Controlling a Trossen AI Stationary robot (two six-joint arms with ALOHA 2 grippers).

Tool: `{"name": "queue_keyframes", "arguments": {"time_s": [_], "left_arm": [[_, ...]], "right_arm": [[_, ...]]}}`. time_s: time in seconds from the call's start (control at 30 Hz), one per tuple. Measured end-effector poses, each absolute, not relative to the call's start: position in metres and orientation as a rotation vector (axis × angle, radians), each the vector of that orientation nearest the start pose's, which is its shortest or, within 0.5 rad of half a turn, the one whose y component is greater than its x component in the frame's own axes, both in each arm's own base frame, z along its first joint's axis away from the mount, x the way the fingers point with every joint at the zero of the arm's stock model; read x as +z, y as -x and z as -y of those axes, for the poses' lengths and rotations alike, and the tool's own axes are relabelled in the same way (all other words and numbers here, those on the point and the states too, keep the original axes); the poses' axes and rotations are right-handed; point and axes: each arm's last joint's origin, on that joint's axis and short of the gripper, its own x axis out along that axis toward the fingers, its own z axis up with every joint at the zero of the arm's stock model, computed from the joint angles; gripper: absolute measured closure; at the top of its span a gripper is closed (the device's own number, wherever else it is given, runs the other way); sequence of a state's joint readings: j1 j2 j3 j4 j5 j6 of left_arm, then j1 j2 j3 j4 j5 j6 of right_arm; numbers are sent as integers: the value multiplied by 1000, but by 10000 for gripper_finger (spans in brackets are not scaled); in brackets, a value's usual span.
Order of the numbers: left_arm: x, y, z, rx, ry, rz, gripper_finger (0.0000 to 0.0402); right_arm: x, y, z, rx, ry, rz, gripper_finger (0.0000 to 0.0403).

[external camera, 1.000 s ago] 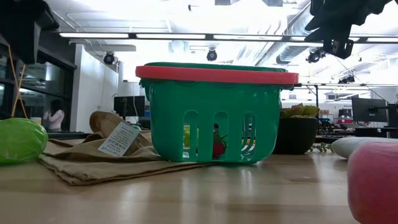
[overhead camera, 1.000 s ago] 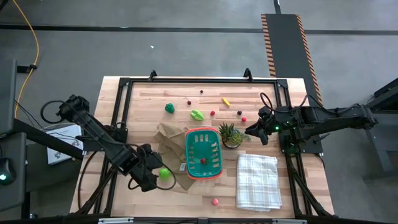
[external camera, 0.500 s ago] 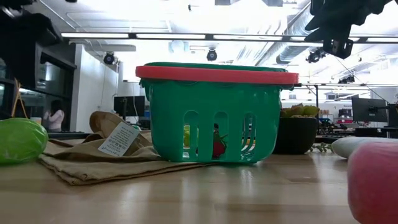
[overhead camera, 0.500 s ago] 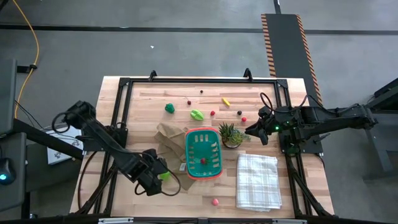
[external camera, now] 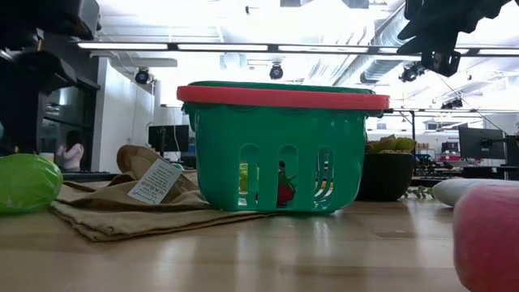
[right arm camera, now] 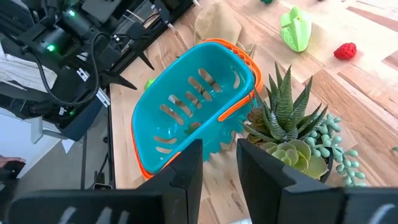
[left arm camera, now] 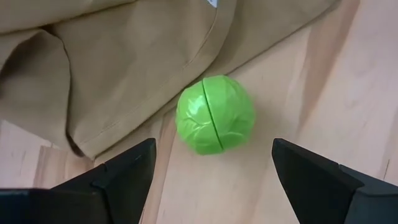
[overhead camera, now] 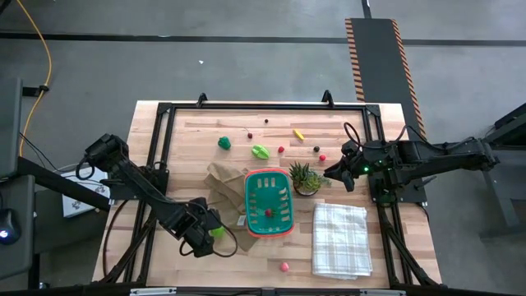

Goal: Pick and placing Produce into tupperware
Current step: Put the green cabbage into the green basket

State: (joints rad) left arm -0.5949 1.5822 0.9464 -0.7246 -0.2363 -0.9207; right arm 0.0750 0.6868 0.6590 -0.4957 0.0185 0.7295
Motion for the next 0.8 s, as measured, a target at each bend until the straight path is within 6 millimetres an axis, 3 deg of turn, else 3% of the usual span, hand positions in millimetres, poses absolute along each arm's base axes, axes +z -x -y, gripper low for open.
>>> {"name": "queue_keyframes", "arguments": {"time_s": [0.23, 0.5, 0.8], "left_arm": [[171, -238, 146, 265, 297, -1194, 94], [171, -247, 129, 285, 290, -1201, 94], [170, -246, 130, 241, 293, -1229, 94]], "right_arm": [[276, -146, -10, -139, -692, -518, 313], [276, -146, -10, -142, -702, -518, 313], [276, -146, -10, -141, -701, -518, 313]]}}
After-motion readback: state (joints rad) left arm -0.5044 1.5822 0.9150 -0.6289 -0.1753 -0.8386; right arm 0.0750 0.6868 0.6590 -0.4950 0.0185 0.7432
